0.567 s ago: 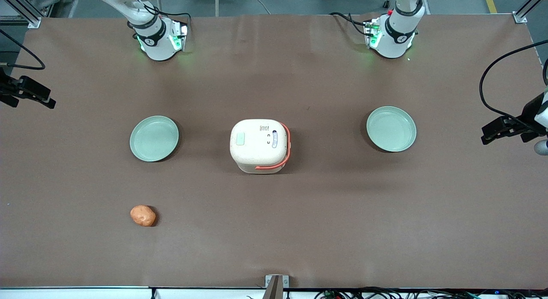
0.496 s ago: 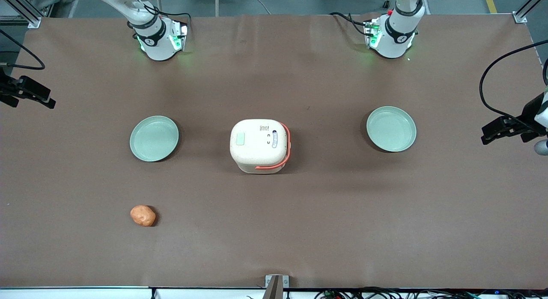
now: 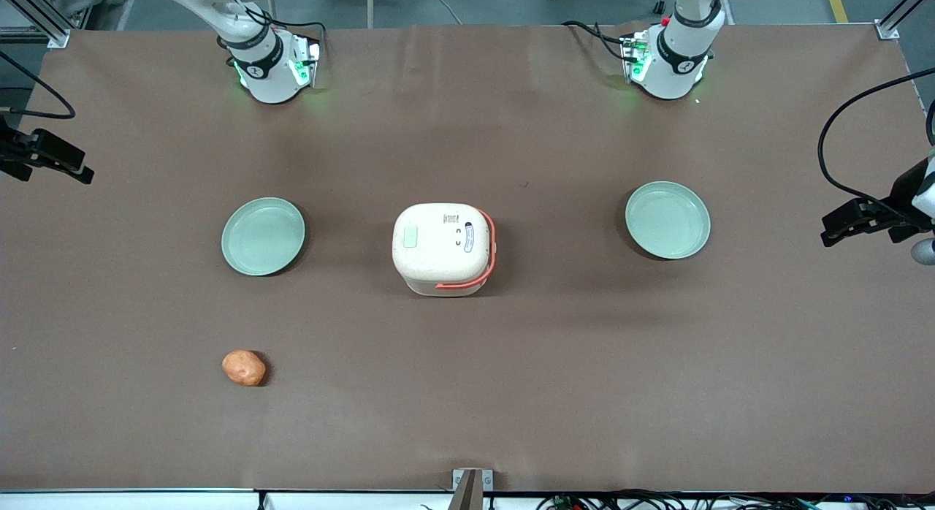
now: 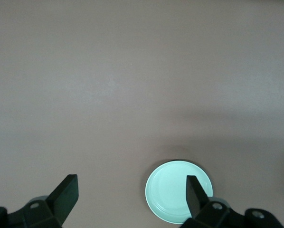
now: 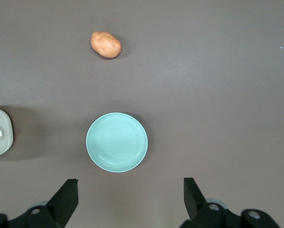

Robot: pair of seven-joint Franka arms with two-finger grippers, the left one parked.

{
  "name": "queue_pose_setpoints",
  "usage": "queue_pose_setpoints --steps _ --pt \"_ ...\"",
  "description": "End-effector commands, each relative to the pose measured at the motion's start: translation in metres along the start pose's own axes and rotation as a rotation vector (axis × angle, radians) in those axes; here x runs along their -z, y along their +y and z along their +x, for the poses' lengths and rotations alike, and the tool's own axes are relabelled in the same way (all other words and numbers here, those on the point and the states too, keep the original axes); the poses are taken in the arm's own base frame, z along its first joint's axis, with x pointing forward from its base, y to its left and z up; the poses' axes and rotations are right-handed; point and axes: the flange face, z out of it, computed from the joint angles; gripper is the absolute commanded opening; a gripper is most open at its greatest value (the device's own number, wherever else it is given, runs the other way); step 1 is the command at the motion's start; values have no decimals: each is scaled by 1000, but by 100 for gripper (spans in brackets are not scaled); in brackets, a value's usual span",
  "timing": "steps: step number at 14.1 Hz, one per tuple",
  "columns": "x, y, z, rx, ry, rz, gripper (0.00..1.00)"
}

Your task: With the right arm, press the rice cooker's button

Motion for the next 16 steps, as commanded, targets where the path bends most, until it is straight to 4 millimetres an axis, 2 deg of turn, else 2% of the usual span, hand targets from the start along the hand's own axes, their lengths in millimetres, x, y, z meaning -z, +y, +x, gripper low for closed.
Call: queue_pose_setpoints --steps 1,2,3,4,5,8,10,13,15,16 --pt "-23 -13 0 23 -49 6 34" --pt "-42 -33 3 60 -85 4 19" --pt "-52 -53 3 95 -104 3 8" --pt "-63 -74 4 129 -121 4 3" --pt "-72 -98 6 166 -130 11 1" --pt "-109 -149 19 204 -148 60 1" --pt "-138 -201 22 248 -144 65 0" --pt "-168 -303 -1 197 -124 42 0" --pt "-186 -350 -12 134 -96 38 0" --pt "-193 -365 -13 112 -80 44 0"
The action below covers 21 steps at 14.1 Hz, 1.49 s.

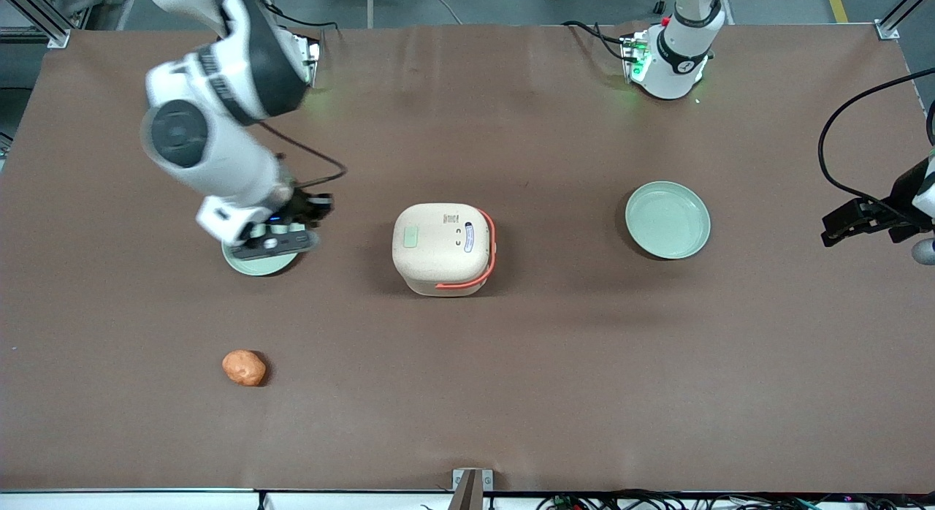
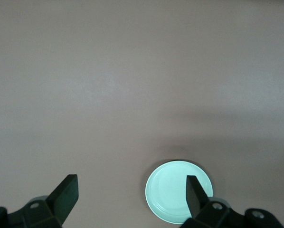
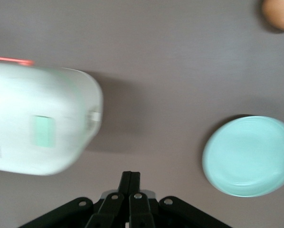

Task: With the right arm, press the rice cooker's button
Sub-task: 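Move the right gripper over the rice cooker's lid button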

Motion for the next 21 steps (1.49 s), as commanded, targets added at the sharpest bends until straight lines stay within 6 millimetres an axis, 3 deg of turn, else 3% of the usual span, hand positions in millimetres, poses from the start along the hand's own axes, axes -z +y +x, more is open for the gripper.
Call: queue_pose_setpoints --steps 1,4,10,21 --pt "-17 -32 8 -66 36 14 0" --pt "-42 -63 14 -90 48 40 0" --pt "-72 -93 16 -103 49 77 0" --pt "-88 -94 17 -103 30 64 0"
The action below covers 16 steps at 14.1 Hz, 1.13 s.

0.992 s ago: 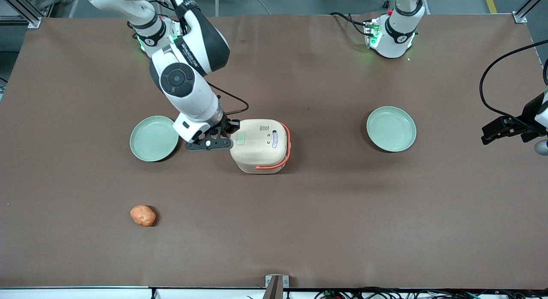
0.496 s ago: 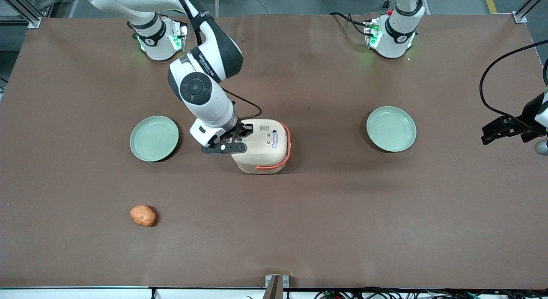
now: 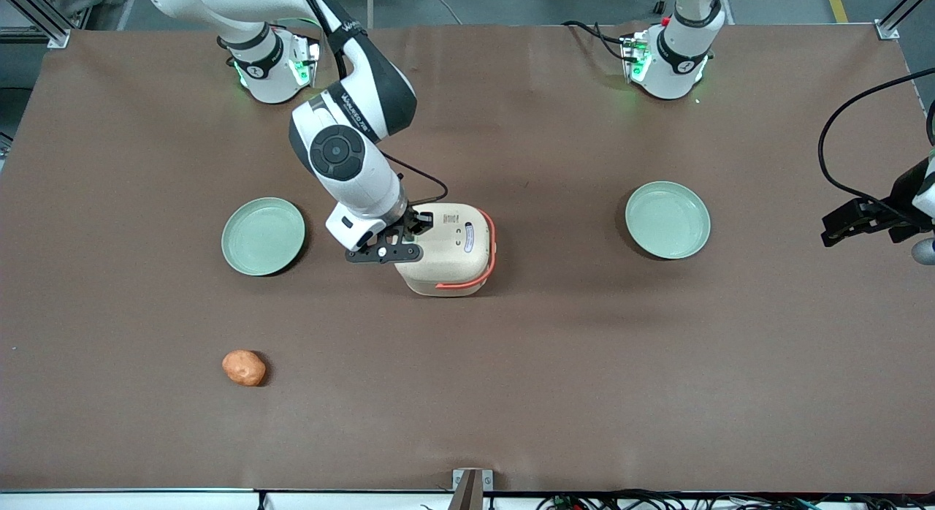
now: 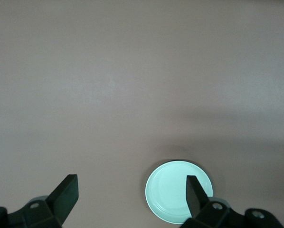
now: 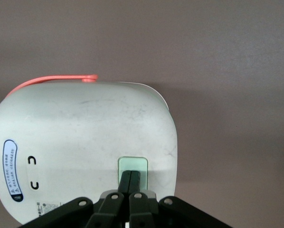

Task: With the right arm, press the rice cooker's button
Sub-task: 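Press the lid button down with the closed right gripper fingertips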

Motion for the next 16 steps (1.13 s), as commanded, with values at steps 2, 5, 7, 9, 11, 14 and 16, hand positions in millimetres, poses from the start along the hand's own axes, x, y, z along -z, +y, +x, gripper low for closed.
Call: queue_pose_setpoints --steps 2,5,7,9,11,14,16 --pt "-15 -2 2 -14 -14 -8 0" --pt "-23 -2 4 -15 -10 -8 0" --pt "-26 -2 4 -15 -13 -10 0" --pt "-25 -1 4 -16 -19 -12 0" --pt "-17 2 5 -18 -17 -7 0" --pt "13 8 0 -17 -44 -14 1" --pt "36 9 -4 -25 -63 -18 1"
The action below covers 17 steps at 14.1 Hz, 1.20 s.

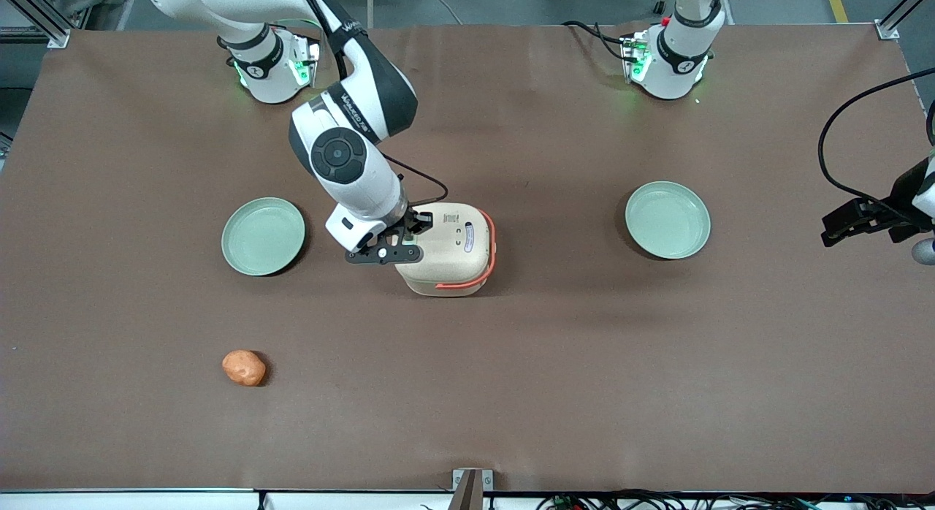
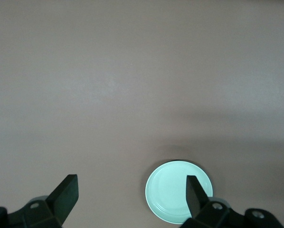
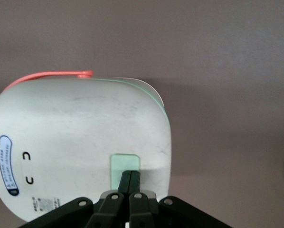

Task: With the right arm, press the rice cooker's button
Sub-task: 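Press the lid button down with the closed right gripper fingertips, then lift the right gripper away as the cooker lid springs open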

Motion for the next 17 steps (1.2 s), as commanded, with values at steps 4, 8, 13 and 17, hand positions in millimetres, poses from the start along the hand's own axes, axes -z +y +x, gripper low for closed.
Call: queue_pose_setpoints --steps 4,8,13,17 --pt "69 13 -17 -20 -33 15 3" --pt "99 65 6 -103 -2 34 25" --pt "139 162 40 -245 29 51 100" --pt "186 263 59 -382 29 47 100"
